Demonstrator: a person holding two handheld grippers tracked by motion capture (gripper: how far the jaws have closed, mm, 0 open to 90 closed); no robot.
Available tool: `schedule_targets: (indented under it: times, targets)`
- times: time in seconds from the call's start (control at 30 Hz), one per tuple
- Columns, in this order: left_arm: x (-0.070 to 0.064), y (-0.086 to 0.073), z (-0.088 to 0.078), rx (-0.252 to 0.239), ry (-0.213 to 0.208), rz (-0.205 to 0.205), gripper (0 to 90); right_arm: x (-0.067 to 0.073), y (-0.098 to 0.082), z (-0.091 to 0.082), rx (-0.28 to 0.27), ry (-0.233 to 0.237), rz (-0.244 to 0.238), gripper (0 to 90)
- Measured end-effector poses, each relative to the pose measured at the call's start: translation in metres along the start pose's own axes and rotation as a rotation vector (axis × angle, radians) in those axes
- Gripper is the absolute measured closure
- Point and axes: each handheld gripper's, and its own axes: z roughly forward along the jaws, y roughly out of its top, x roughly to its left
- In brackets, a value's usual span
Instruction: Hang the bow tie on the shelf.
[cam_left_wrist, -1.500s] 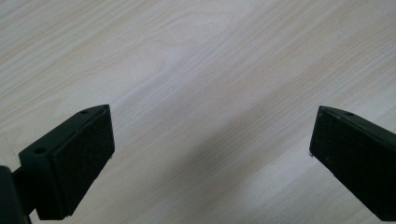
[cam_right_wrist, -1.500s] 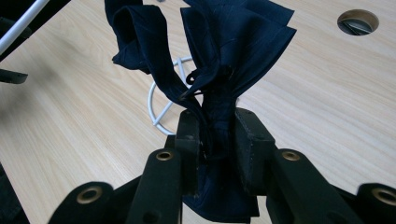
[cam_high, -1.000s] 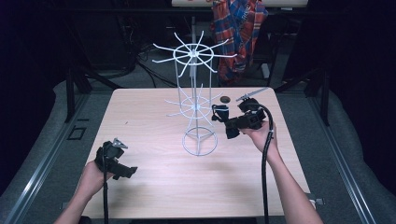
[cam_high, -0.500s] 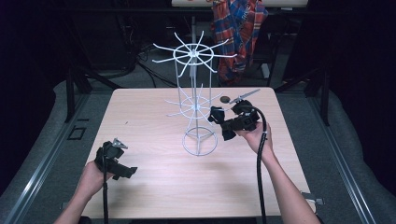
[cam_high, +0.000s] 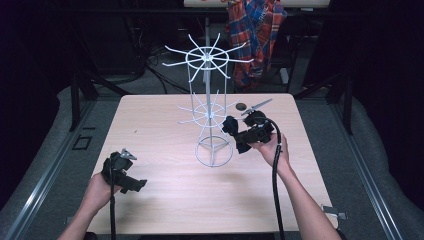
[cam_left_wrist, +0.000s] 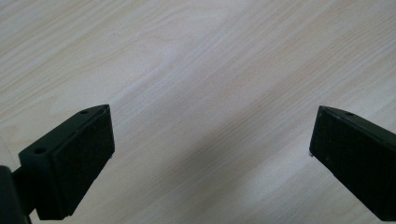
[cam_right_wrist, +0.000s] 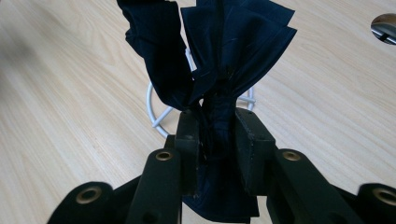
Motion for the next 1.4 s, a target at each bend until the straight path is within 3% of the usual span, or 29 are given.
schedule_targets:
  times: [0.37,0.67,0.93,1.07,1.4]
  targets:
    - [0.000,0.000,0.000,0.001,0.000,-0.003,0.1,0.002,-0.002,0.002,-0.049,-0.038,-0.029,71.8]
    - [-0.001,0.000,0.000,0.013,0.000,0.002,0.1,0.007,-0.002,0.010,-0.021,-0.034,-0.062,71.1]
    - [-0.002,0.000,0.001,0.016,-0.007,0.009,0.1,0.009,-0.004,0.016,-0.025,-0.036,-0.065,68.7]
    - [-0.002,0.000,0.001,0.017,-0.009,0.011,0.1,0.011,-0.004,0.017,-0.052,-0.047,-0.065,67.7]
    - [-0.002,0.000,0.002,0.017,-0.011,0.012,0.1,0.014,-0.005,0.010,-0.089,-0.027,-0.063,55.5]
